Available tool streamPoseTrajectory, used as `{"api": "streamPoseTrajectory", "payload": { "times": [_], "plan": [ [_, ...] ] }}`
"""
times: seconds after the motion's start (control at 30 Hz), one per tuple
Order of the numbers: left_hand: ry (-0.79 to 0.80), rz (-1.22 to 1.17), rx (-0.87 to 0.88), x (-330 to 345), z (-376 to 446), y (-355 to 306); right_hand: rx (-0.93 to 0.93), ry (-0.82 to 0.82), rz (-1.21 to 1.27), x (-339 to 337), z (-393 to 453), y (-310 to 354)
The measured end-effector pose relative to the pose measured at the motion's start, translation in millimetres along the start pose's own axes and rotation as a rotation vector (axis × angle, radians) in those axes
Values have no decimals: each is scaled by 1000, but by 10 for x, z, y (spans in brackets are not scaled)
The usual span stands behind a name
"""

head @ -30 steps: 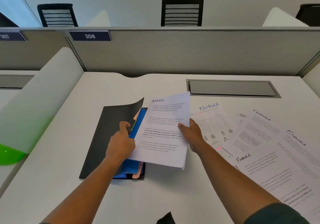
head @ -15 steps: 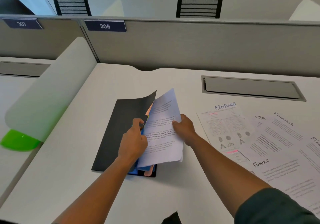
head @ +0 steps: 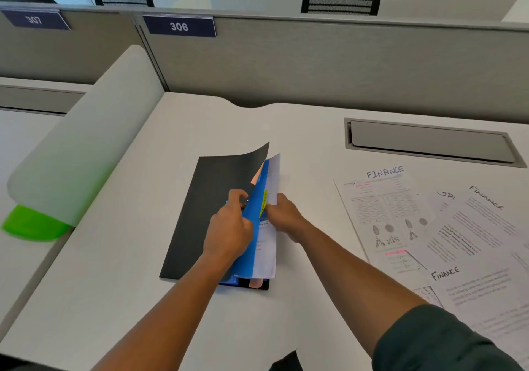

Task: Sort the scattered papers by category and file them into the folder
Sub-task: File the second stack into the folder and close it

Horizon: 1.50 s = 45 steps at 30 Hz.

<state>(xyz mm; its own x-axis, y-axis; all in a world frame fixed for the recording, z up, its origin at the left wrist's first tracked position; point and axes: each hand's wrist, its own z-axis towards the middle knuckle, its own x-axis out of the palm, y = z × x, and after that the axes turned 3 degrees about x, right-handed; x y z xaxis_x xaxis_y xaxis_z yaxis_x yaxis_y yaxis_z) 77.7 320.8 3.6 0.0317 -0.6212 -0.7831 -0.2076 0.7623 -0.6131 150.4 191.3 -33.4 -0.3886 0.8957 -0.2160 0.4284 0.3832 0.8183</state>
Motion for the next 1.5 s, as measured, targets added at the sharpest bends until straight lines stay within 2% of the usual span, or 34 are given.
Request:
{"api": "streamPoseTrajectory", "payload": {
  "times": [0.1,0.17,0.4,0.6,1.03,1.2,1.5],
  "plan": [
    [-3,-7,1,-1,1,3,110,-142,-4,-100,60,-62],
    [0,-13,2,3,-1,4,129,-173,-7,-169,73,-103],
    [-7,-6,5,28,-8,3,16,-115,-82,-77,121,-116],
    [-11,-7,10,20,-5,9,-46,-232,-121,51,141,-79],
    [14,27,13,118,19,25,-21,2,-190,32,74,-116],
    [6,40,15,105,22,35,-15,-27,-28,85,8,-125],
    [0,26,10,138,27,36,-77,-146,-46,141,46,-191]
  ]
}}
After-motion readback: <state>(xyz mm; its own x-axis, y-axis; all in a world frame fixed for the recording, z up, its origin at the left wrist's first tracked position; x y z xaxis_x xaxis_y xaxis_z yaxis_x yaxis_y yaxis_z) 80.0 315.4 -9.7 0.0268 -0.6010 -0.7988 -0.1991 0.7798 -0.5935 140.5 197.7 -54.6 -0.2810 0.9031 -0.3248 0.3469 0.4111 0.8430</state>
